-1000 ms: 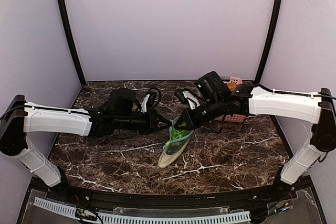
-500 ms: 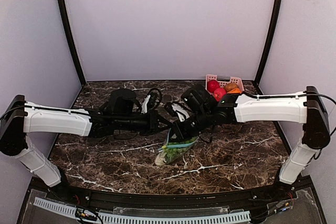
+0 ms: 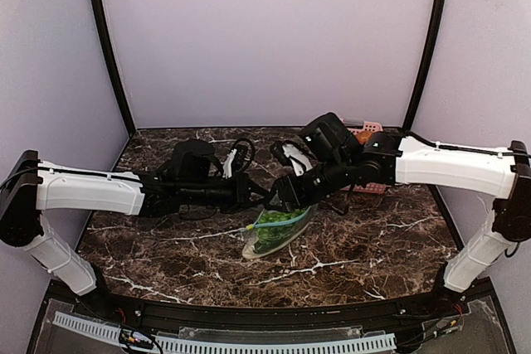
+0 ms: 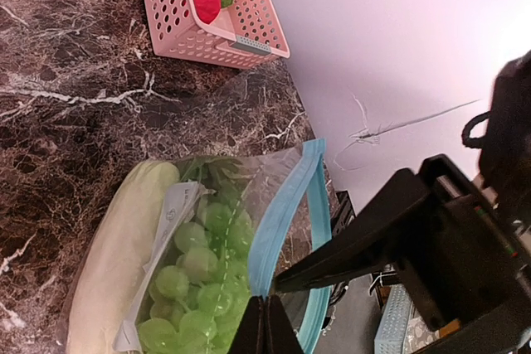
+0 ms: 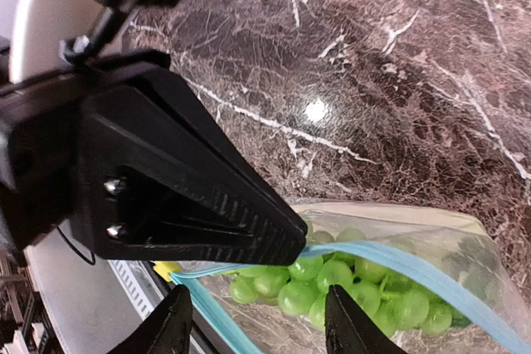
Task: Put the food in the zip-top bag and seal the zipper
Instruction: Place the fake fruit in the zipper food storage bag.
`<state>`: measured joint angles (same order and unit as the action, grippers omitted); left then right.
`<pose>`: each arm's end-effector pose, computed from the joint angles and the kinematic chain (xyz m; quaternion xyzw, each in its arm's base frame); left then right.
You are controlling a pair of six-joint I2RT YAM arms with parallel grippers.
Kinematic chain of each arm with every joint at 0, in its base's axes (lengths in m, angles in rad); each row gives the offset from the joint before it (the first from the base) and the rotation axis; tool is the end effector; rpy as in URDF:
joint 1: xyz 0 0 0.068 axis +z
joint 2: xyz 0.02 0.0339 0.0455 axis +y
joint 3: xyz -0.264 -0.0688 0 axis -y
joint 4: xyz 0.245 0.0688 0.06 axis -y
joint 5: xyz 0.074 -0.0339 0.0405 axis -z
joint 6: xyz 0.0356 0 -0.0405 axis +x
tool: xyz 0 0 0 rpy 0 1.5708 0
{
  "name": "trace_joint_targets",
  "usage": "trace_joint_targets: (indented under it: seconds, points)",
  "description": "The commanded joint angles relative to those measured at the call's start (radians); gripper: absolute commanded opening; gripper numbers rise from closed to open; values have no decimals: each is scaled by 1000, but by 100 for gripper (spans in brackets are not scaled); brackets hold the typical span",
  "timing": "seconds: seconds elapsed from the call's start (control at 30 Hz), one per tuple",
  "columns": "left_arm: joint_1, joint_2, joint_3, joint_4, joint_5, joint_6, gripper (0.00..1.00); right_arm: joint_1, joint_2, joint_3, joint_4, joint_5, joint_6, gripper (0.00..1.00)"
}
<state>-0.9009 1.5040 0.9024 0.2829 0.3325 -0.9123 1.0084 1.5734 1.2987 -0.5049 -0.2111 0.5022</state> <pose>0.2023 -0.2742 0.2540 0.0924 0.7997 -0.5377 0.2506 0.1804 0.3002 0.2923 -0.2691 0.8782 0.3335 0.2124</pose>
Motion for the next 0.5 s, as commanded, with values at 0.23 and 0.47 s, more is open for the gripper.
trace_joint_targets:
  seconds: [0.23,0.47]
  points:
    - [-1,-39,-14,-4,-5,7,1,-23,-80,-2,-91,100,-42,48]
    - [-1,-34,-7,-5,-1,6,1,-25,21,32,-79,73,-76,35]
